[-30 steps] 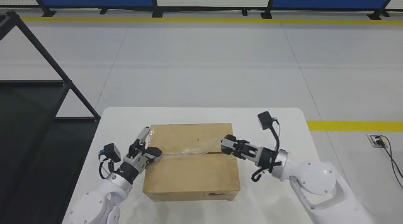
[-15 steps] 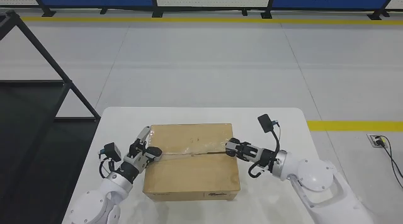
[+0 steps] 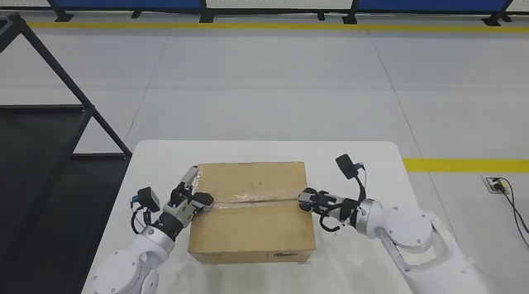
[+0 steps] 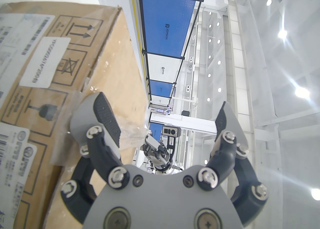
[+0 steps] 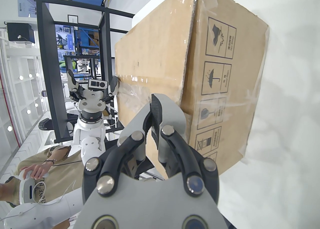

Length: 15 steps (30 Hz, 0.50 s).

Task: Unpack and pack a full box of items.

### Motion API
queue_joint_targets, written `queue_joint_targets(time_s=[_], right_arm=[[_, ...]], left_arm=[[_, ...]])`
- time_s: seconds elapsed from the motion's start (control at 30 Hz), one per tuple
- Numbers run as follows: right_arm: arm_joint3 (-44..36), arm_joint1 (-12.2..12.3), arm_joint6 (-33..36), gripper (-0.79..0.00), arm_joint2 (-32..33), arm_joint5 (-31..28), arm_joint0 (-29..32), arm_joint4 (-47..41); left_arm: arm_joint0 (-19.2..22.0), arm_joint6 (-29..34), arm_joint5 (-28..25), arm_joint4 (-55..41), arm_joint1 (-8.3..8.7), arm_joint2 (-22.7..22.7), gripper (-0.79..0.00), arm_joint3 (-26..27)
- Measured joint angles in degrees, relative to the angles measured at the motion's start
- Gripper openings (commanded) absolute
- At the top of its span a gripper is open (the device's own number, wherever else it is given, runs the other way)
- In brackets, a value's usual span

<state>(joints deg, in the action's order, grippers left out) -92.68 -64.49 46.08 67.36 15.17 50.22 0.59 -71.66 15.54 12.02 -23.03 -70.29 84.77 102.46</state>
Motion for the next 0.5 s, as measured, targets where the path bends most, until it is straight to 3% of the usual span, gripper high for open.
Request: queue_joint_targets(time_s=[0.07,0.13,0.17,0.27,0.5], right_arm=[[0.1,0.0,0.0,-0.754,-0.2,0.9,-0.1,0.1],[0.1,-0.1,0.1,-0.471,-0.4,1.5,-0.3,0.2],[0.1,-0.1,0.0,-0.422,-0.5,1.6,-0.4,0.2],[-0.1,-0.1,-0.1,-0.179,-0.5,1.8,-0.4,0.1],[-1.6,0.1,-0.8,-0.132,0.1,1.7,0.4,0.2]], left_arm=[[0.0,0.0,0.0,0.0,0.0,0.0,0.0,0.0],[0.0,-0.1,0.0,0.1,0.0,0.0,0.0,0.0],[0.0,-0.1,0.0,0.1,0.0,0.0,0.0,0.0],[-0.1,-0.1,0.1,0.1,0.0,0.0,0.0,0.0],[-0.1,0.1,0.0,0.0,0.0,0.1,0.0,0.0]])
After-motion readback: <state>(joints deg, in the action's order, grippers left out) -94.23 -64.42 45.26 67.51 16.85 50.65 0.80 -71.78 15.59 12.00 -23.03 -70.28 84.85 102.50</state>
